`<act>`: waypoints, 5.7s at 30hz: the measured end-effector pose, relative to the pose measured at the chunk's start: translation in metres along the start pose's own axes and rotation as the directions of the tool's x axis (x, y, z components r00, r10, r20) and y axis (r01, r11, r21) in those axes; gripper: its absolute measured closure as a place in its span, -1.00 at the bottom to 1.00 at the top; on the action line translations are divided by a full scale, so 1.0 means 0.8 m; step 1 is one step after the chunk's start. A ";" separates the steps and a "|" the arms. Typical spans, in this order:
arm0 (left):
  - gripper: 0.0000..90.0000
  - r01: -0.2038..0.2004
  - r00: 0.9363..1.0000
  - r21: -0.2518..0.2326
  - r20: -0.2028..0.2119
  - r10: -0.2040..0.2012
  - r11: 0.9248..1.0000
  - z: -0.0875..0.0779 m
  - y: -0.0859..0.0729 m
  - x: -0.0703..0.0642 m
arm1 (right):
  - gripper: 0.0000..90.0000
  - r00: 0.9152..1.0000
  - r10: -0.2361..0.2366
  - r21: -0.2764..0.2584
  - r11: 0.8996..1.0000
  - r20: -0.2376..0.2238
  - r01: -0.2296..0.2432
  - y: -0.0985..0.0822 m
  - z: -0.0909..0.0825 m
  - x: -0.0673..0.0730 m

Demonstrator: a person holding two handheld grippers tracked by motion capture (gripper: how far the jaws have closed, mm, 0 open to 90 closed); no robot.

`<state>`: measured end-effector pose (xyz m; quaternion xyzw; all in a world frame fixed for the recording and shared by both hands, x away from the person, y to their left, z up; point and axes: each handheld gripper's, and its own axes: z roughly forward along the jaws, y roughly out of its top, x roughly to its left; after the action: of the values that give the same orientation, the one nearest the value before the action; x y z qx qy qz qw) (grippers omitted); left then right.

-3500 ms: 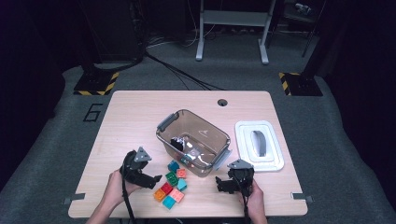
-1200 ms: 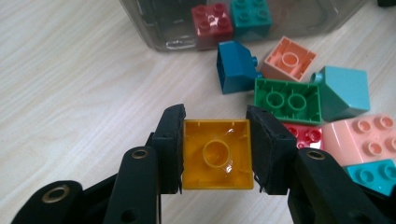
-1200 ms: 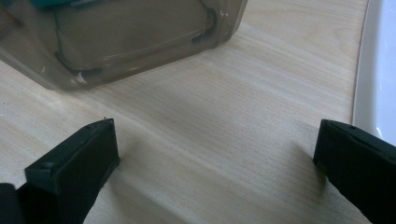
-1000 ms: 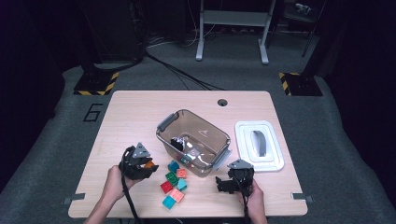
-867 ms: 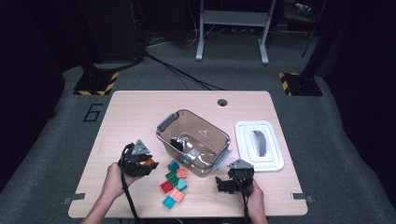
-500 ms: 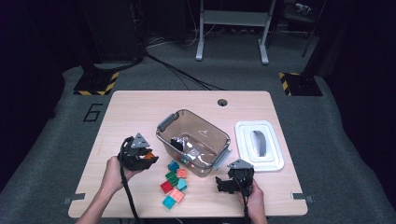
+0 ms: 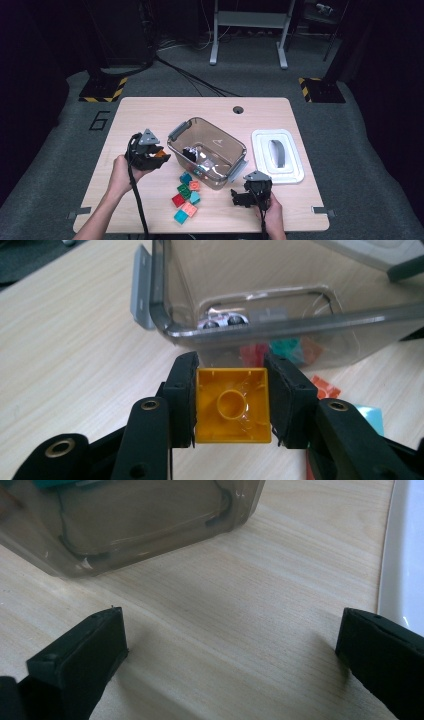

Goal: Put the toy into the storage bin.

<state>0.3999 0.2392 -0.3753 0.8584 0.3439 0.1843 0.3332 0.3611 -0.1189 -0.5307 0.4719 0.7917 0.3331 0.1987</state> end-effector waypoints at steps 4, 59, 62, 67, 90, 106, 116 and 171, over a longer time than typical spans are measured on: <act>0.31 -0.001 1.000 -0.022 -0.010 0.000 1.000 0.000 0.014 0.000 | -1.00 1.000 0.000 0.000 1.000 0.000 0.000 0.000 0.000 0.000; 0.20 0.009 1.000 0.099 0.004 -0.010 0.995 0.079 0.055 0.002 | -1.00 1.000 0.000 0.000 1.000 -0.001 0.000 0.000 0.000 0.000; 0.00 0.016 1.000 0.101 -0.010 -0.015 0.995 0.073 0.053 0.002 | -1.00 1.000 -0.001 0.000 1.000 -0.001 0.001 0.000 0.000 0.000; -0.31 0.012 1.000 0.078 -0.006 -0.011 0.997 0.055 0.048 -0.001 | -1.00 1.000 -0.001 0.000 1.000 0.000 0.001 0.000 0.000 0.000; -0.91 0.025 0.999 0.048 -0.043 -0.023 0.999 0.028 -0.051 -0.034 | -1.00 1.000 0.000 0.000 1.000 0.000 0.000 0.000 0.000 0.000; -0.98 0.035 0.998 0.119 0.047 -0.041 0.992 0.084 -0.109 -0.078 | -1.00 1.000 0.000 0.000 1.000 -0.001 0.000 0.000 0.000 0.000; -0.54 0.007 0.997 0.122 0.078 -0.017 0.992 0.092 -0.117 -0.090 | -1.00 1.000 0.000 0.000 1.000 0.000 0.000 0.000 0.000 0.000; 0.30 0.030 0.999 0.032 0.016 -0.031 0.999 0.031 -0.082 -0.021 | -1.00 1.000 -0.001 0.000 1.000 0.000 0.001 0.000 0.000 0.000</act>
<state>0.3711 0.2518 -0.4405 0.8597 0.3570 0.1666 0.3250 0.3612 -0.1190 -0.5307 0.4716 0.7920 0.3331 0.1986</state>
